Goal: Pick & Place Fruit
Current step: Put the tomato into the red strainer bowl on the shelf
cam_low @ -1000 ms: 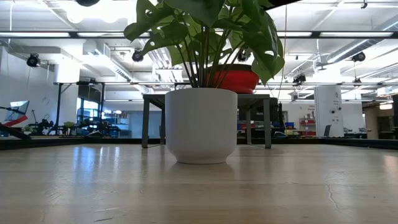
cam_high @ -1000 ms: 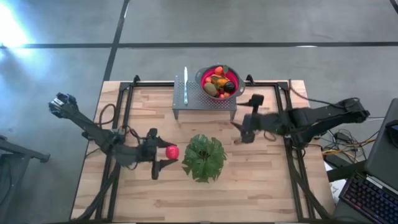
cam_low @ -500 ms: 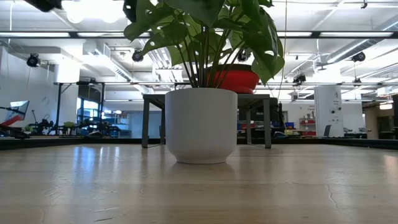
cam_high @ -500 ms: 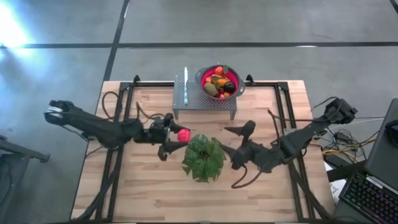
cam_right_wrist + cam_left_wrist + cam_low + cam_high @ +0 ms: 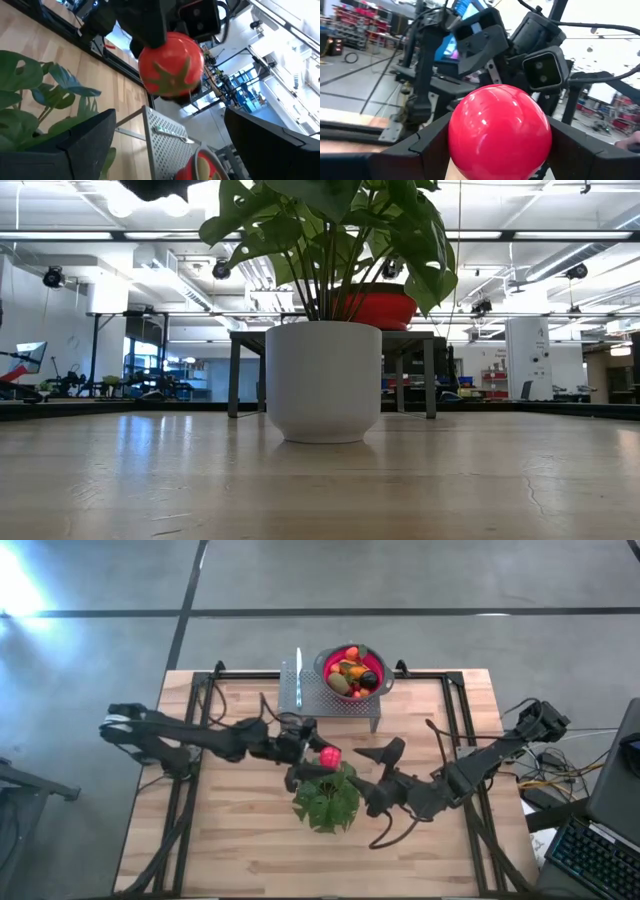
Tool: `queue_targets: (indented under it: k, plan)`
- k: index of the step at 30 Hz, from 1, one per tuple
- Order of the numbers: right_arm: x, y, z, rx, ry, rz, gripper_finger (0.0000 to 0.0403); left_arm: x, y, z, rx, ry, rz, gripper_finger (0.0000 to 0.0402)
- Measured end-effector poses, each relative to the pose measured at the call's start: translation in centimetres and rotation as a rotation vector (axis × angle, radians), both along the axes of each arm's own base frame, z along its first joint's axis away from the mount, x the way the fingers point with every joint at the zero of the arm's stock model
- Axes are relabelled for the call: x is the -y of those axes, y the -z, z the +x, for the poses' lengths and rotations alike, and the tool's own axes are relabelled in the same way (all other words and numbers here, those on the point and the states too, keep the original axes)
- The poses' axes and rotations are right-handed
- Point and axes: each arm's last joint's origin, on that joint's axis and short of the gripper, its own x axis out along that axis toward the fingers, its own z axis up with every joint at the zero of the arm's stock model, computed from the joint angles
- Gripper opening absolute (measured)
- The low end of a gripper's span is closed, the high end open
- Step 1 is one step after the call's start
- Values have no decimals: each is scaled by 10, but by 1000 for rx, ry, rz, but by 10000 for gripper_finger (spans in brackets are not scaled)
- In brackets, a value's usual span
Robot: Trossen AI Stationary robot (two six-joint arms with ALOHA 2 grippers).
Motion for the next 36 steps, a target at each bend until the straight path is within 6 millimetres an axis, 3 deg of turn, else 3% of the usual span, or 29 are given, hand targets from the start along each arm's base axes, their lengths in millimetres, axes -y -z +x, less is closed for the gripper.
queue_targets:
  k: [8,17,36]
  plan:
    - [-3,-2,-1,7,-11,-18,368,0,-9,39,20,40,13,271]
    - [-6,-9,-1,23,-36,-74,368,-2,-14,61,31,90,-1,271]
    - [-1,-13,2,37,-17,-108,365,-2,-17,65,37,126,-7,271]
